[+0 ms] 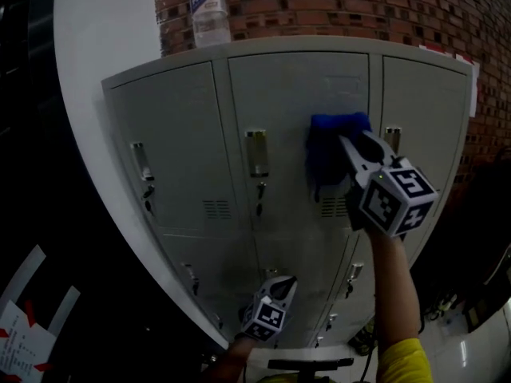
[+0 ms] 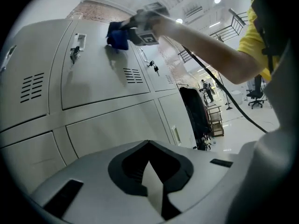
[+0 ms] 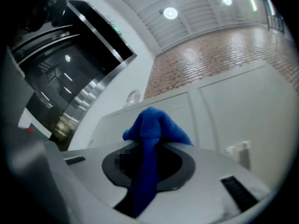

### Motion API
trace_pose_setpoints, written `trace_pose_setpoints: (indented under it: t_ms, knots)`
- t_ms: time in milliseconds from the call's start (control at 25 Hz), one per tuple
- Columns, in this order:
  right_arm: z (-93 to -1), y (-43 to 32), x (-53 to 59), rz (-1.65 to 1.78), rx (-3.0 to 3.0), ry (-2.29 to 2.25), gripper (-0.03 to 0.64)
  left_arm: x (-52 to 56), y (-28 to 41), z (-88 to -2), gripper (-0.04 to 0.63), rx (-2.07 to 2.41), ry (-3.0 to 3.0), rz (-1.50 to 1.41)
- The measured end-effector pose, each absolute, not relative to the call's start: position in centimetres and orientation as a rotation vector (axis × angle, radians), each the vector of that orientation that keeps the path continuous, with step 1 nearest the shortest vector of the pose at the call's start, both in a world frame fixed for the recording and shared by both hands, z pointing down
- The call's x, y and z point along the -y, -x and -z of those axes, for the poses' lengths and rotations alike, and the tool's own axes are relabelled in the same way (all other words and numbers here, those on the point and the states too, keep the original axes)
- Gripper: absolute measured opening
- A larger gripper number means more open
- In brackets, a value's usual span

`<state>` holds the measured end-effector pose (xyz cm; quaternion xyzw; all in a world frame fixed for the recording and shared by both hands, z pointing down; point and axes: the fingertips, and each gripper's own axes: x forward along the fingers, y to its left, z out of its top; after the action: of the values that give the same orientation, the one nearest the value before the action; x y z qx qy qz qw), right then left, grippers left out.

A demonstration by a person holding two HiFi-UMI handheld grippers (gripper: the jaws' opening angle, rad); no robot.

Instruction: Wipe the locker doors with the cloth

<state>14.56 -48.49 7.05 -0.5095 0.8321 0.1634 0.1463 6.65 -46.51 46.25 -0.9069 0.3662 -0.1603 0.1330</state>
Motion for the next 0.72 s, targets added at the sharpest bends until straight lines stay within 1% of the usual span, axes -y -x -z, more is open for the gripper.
trace_pose_setpoints:
  t_ms: [80,120,200,280,560,640,720]
  knots:
    - [-8.6,-19.1,49.1,-0.402,-2.346,1.569,0.066,46.6,-7.4,-46.5,0.003,-1.031,2.646,0.468]
    - [-9.5,-19.9,49.8,-0.357,-2.353,1.583,0.066,46.6,-7.8,-46.4,0.002,-1.013,2.648,0.47]
    - [-10.8,-18.9,51.0,-0.266,-2.404,1.516,0.066,46.3,-8.6,-46.1,0.002,-0.978,2.641,0.458]
    - [-11.2,-15.5,51.6,-0.237,-2.464,1.406,0.066,46.2,-8.8,-45.8,0.002,-0.971,2.638,0.435]
    - [-11.2,1.1,52.9,-0.23,-2.691,1.099,0.066,46.0,-6.0,-45.8,0.002,-1.073,2.615,0.455]
    - [-11.4,3.2,53.1,-0.236,-2.707,1.08,0.066,46.2,-5.1,-45.9,0.002,-1.095,2.606,0.467]
    - [-11.5,3.0,52.7,-0.216,-2.717,1.052,0.066,46.3,-4.6,-46.0,0.002,-1.114,2.613,0.471]
